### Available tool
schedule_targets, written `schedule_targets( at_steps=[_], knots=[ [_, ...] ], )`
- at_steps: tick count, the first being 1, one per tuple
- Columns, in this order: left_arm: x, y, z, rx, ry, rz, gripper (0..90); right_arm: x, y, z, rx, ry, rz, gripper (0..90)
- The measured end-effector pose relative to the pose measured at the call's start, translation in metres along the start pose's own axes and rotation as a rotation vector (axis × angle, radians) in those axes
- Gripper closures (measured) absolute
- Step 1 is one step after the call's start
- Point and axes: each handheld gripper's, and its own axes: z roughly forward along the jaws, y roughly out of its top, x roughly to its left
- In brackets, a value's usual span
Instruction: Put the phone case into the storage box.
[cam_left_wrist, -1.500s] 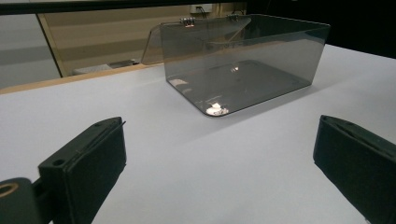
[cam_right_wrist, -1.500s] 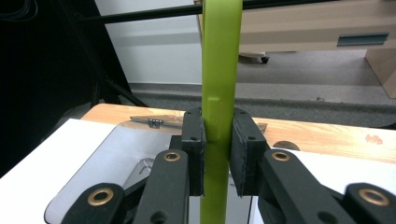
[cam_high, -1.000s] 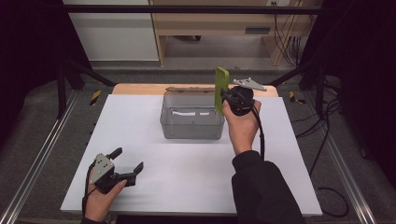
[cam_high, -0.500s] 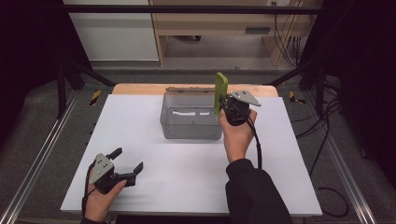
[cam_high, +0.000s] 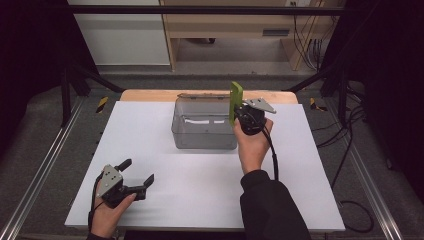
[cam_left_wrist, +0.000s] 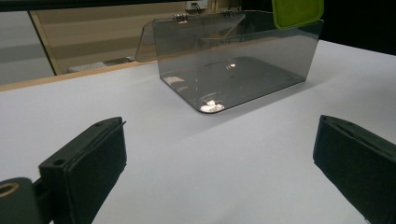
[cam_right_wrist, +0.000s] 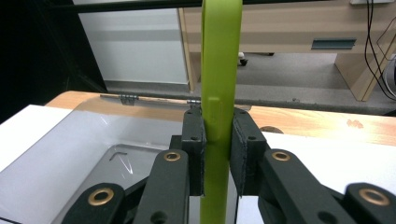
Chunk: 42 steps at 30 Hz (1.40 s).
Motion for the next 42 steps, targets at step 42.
schedule_targets(
  at_steps=[42],
  knots=[
    [-0.003, -0.001, 0.003, 0.013, -0.021, 0.008, 2.4, -0.004, 0.000, 0.015, 0.099, -0.019, -0.002, 77.4]
  ],
)
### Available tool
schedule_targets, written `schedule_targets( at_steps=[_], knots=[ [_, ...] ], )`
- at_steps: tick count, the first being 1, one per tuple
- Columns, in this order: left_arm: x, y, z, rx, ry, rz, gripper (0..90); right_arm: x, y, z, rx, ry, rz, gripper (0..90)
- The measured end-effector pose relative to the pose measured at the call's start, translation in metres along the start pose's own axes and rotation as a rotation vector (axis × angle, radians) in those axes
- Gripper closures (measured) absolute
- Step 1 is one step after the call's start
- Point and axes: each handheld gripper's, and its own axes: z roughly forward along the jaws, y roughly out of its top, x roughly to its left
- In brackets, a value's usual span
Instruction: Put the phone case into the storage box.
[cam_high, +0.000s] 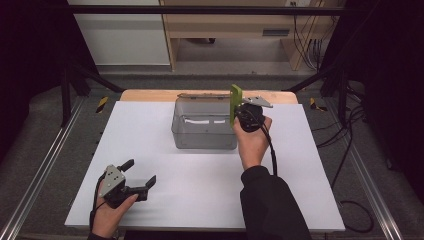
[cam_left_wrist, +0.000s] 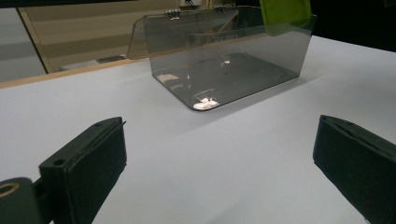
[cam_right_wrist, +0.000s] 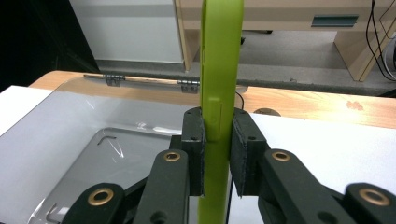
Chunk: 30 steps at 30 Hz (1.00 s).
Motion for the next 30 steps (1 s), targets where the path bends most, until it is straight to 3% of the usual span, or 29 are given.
schedule_targets(
  at_steps=[30],
  knots=[
    [-0.001, 0.000, 0.001, 0.003, -0.002, 0.003, 2.7, 0.000, -0.008, 0.012, 0.101, 0.004, 0.002, 77.5]
  ],
)
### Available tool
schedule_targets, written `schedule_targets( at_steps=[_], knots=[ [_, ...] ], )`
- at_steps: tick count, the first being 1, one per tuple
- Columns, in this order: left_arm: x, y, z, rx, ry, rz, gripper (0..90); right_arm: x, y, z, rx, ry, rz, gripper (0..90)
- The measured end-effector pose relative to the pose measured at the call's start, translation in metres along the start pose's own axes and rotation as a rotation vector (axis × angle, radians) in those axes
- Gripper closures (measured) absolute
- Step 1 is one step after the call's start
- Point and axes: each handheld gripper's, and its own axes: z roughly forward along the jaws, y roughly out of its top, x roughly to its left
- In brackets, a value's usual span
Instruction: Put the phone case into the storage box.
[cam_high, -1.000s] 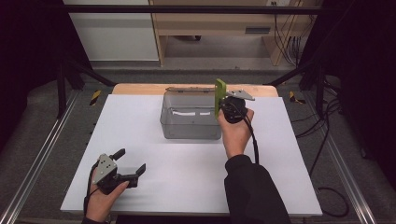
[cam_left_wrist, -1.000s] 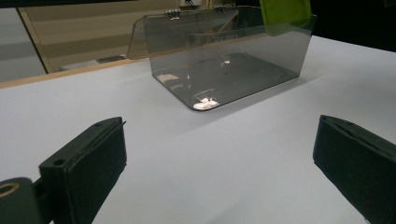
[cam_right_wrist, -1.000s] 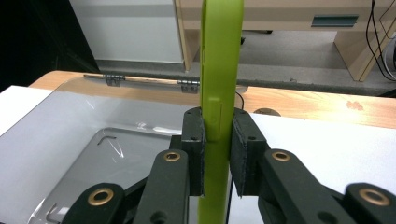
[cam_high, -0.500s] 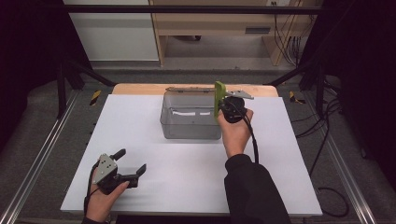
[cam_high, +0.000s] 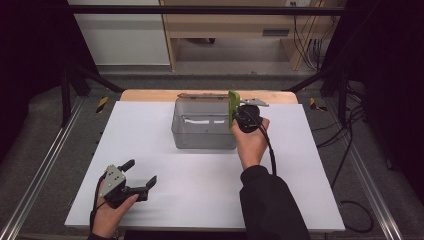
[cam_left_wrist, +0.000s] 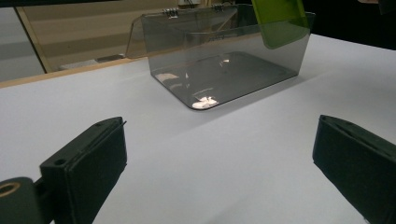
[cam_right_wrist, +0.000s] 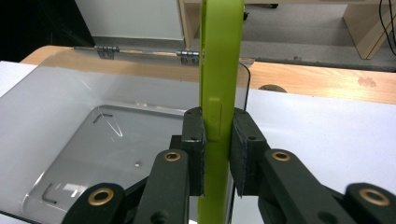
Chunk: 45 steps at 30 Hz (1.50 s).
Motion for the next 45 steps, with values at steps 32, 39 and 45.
schedule_targets(
  at_steps=[32, 39, 45],
  knots=[
    [0.000, 0.000, 0.000, 0.006, -0.001, 0.003, 2.8, 0.005, -0.008, 0.012, 0.078, 0.009, 0.007, 77.5],
    [0.000, 0.000, 0.000, 0.005, -0.002, 0.001, 2.9, 0.005, -0.008, 0.013, 0.084, 0.014, 0.015, 77.5],
    [0.000, 0.000, 0.001, 0.005, -0.004, 0.002, 2.9, 0.004, -0.009, 0.013, 0.088, 0.018, 0.019, 77.5]
  ],
)
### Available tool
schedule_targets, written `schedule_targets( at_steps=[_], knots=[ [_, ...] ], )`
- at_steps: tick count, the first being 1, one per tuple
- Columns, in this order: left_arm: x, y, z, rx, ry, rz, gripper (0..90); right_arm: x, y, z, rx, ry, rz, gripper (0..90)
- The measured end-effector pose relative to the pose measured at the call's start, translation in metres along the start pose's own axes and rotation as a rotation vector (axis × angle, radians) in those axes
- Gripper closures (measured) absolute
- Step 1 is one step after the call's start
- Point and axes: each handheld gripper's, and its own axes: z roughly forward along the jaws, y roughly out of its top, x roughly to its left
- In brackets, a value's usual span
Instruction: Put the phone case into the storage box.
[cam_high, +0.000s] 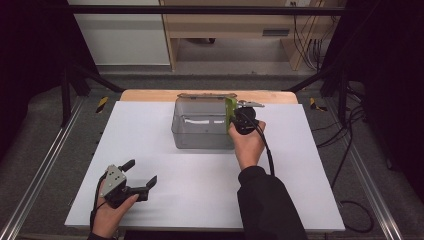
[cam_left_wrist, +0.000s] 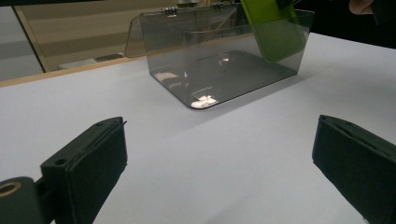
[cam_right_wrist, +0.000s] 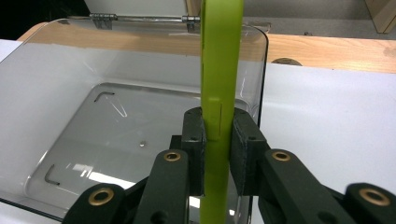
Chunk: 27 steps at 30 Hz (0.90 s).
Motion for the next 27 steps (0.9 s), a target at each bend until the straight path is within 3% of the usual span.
schedule_targets(
  at_steps=[27],
  knots=[
    [0.0001, 0.0001, 0.0000, 0.001, 0.002, 0.001, 2.9, 0.0010, -0.0004, 0.0041, 0.012, 0.017, 0.018, 77.4]
  ],
)
